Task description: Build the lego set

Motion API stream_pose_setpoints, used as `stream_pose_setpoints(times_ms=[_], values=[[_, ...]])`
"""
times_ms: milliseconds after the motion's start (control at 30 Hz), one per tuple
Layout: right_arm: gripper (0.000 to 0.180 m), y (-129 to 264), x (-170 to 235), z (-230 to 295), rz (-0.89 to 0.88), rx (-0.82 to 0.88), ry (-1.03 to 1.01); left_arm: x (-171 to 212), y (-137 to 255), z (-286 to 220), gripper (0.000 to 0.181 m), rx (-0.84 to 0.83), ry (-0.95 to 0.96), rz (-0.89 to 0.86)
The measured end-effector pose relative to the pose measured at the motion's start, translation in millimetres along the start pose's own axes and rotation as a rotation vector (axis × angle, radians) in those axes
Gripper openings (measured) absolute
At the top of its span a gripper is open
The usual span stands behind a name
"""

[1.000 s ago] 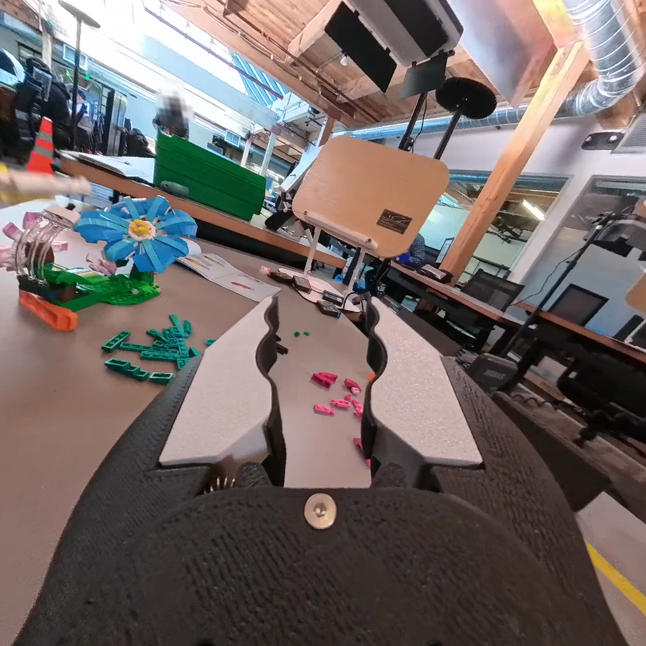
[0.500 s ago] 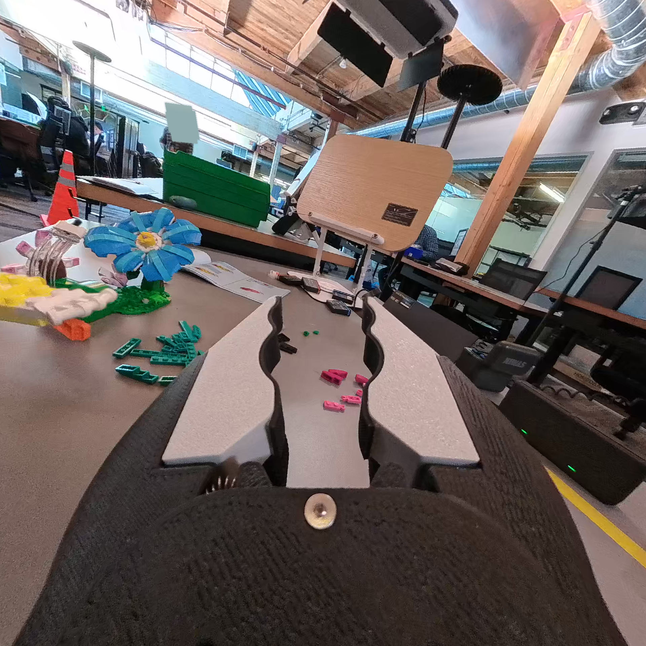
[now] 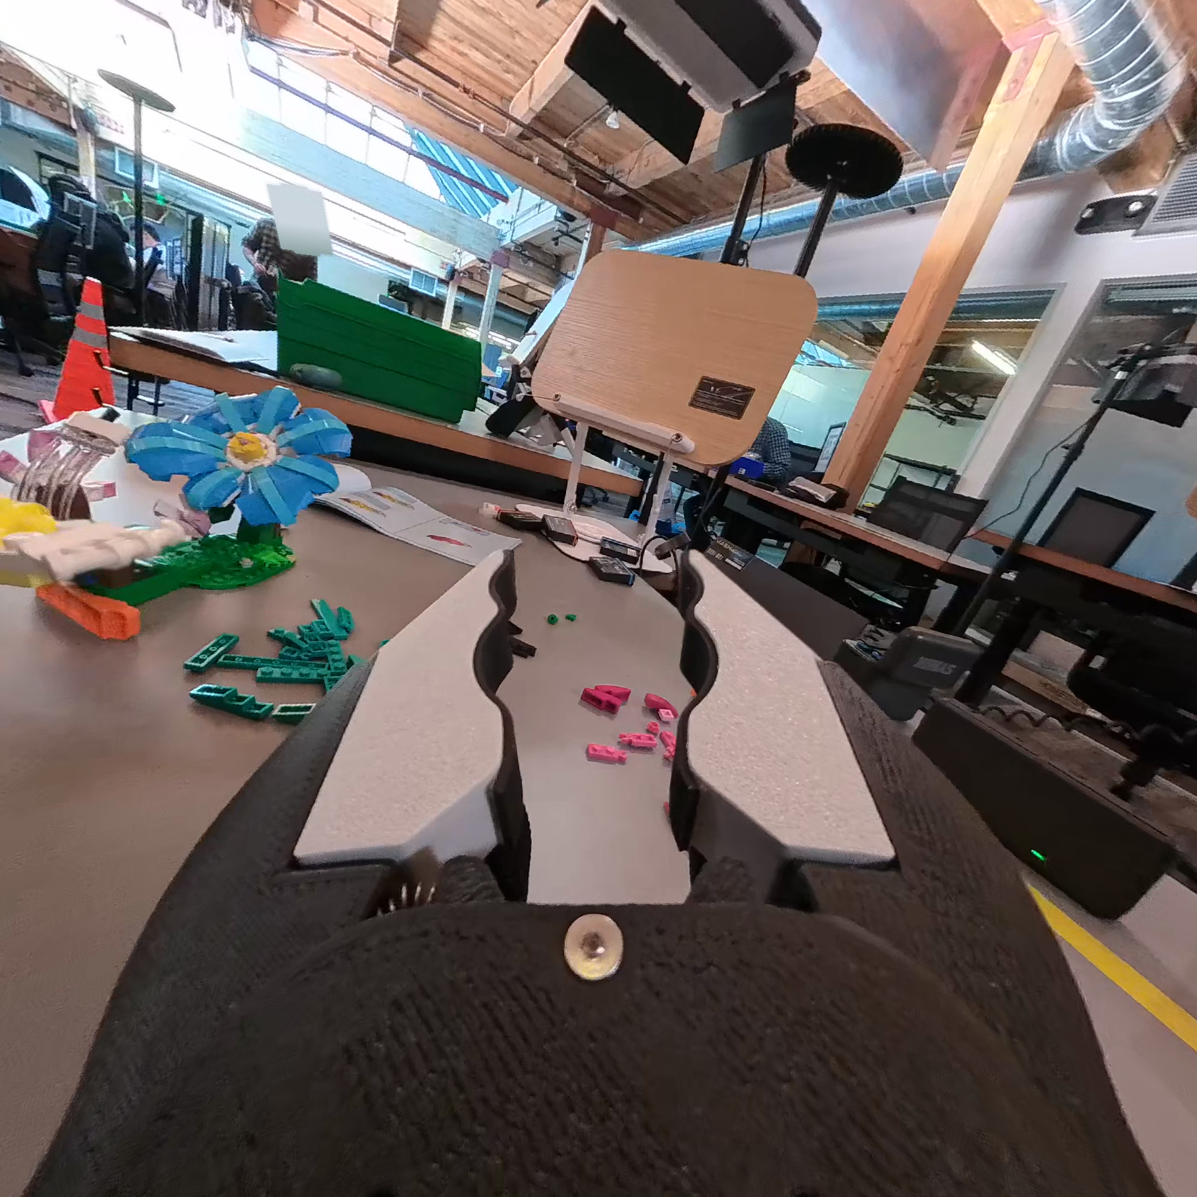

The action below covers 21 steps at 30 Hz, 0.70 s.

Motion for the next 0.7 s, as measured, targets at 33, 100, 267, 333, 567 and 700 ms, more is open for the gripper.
stream_pose_setpoints(times_ms=[33, 100, 267, 333, 567, 700], values=[[0.049, 0, 1, 0, 0.003, -0.002, -0.007, 0, 0, 0, 0.014, 0.004, 0.004, -0.002], [0.049, -1, 2, 1, 0.007, -0.009, -0.009, 0, 0, 1, 0.014, 0.005, 0.009, 0.001], [0.047, -3, 4, 5, 0.02, -0.032, 0.004, 0, 0, -2, 0.014, 0.026, -0.006, 0.001], [0.046, -3, 5, 6, 0.025, -0.038, 0.002, 0, 1, 0, 0.014, 0.018, 0.005, -0.002], [0.044, -3, 5, 6, 0.028, -0.04, -0.001, -1, 3, 7, 0.014, -0.009, 0.03, -0.011], [0.043, -3, 4, 6, 0.024, -0.038, 0.003, -1, 3, 8, 0.014, -0.013, 0.03, -0.012]])
Point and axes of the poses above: each gripper's, where its closed fingertips meet, y back along the fingers, x out of its underside, z = x × y across the jaws, the point moved 1 cm from there along y, back along the fingers, and after that the axes turned 1 degree about -y, right-handed, at the moved point
